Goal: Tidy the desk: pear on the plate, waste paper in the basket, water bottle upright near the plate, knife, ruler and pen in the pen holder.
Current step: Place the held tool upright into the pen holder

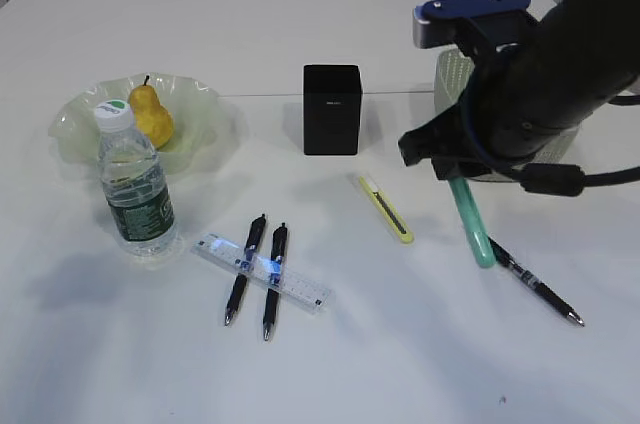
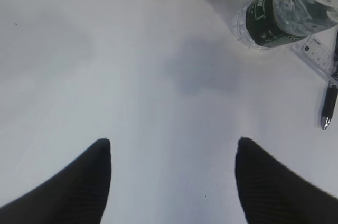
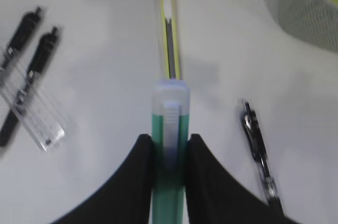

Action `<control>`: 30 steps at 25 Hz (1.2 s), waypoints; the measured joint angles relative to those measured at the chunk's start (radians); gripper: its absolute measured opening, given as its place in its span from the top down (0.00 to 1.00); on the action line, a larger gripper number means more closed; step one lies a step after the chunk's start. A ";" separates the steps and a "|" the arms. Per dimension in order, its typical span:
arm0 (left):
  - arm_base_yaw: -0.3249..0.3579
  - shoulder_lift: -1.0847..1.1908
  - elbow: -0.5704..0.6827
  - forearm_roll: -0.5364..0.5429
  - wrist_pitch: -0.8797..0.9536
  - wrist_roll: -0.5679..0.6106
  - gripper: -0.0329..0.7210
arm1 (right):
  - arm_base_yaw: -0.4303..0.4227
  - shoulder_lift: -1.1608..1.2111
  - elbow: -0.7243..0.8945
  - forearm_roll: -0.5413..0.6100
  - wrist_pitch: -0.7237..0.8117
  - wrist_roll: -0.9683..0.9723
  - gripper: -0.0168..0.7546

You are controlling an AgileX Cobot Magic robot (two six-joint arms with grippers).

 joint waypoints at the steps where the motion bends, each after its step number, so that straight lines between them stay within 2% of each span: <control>1: 0.000 0.000 0.000 0.000 0.000 0.000 0.27 | 0.000 0.000 0.003 0.000 -0.040 0.000 0.83; 10: 0.000 0.000 0.000 0.000 0.002 0.000 0.27 | 0.000 0.047 0.001 -0.045 -0.431 0.000 0.83; 19: 0.000 0.000 0.000 0.000 0.002 0.000 0.27 | -0.002 0.169 -0.161 -0.175 -0.569 -0.002 0.83; 27: 0.000 0.000 0.000 0.000 0.002 0.000 0.27 | -0.067 0.326 -0.342 -0.194 -0.652 -0.002 0.83; 30: 0.000 0.000 0.000 0.000 0.002 0.000 0.27 | -0.100 0.376 -0.382 -0.196 -0.732 -0.002 0.83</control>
